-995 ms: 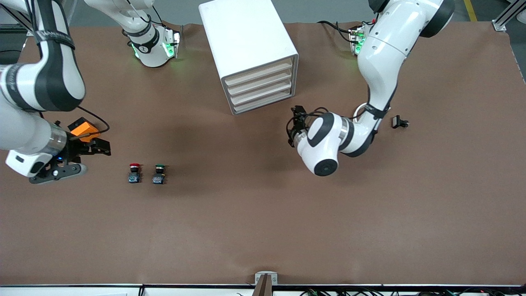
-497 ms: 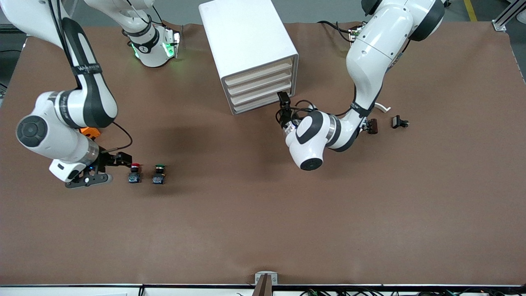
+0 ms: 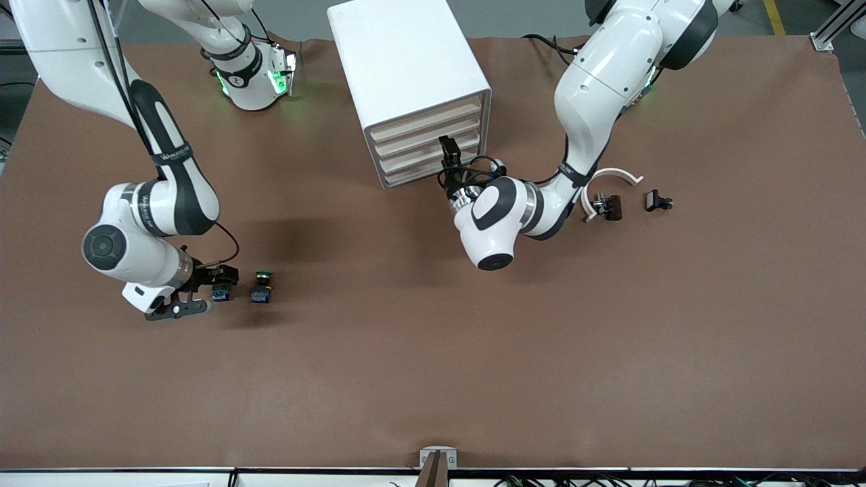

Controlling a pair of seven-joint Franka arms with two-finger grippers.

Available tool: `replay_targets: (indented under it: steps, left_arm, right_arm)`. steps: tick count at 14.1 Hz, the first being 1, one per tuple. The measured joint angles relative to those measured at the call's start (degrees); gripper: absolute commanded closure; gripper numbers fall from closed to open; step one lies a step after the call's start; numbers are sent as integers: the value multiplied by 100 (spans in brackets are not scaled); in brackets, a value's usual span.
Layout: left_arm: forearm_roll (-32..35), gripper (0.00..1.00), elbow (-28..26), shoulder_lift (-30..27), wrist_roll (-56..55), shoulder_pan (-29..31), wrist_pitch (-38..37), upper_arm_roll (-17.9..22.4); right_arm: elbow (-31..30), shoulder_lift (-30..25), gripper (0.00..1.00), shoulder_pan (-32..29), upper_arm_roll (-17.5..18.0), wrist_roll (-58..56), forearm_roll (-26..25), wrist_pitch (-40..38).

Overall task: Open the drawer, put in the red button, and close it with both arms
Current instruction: 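Pull the drawer open with the left gripper while the right gripper grasps the red button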

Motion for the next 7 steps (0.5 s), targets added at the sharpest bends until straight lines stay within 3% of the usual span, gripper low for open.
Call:
replay_targets:
  steps: [3,7]
  left_arm:
    - [-205,31,7,12,0,-41,-179,-1]
    - [-250,57,6,13,0,-124,-272,-4]
  right_arm:
    - [1,222,0,0,-2,195,-92,74]
    - [8,412,0,-6,-10,271,-384,340]
